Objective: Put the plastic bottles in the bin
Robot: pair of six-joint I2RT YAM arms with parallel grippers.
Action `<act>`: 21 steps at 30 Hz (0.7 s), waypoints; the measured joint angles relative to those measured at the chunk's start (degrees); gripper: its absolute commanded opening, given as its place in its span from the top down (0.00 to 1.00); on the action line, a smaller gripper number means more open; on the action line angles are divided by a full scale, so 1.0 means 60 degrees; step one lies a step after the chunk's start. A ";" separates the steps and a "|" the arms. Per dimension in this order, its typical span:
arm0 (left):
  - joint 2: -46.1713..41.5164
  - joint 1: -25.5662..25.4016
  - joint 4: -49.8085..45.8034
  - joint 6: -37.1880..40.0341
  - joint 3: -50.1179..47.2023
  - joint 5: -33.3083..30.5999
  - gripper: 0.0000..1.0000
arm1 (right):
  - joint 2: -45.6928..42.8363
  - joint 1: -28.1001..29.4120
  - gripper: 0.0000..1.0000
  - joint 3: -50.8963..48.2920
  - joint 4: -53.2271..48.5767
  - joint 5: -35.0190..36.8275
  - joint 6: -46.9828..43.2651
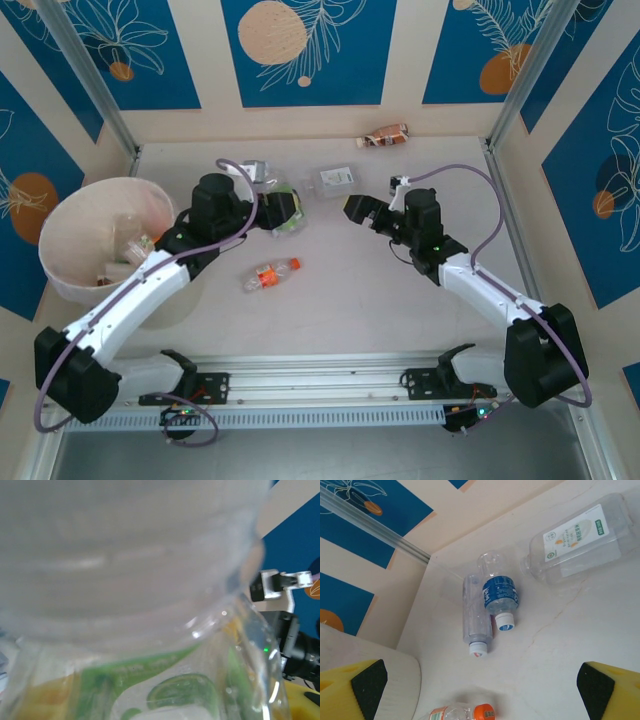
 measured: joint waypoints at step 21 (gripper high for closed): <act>-0.2783 0.0015 -0.2481 0.2579 0.1636 -0.3381 0.54 | 0.0047 -0.0022 0.01 -0.0226 0.0448 -0.0018 0.0532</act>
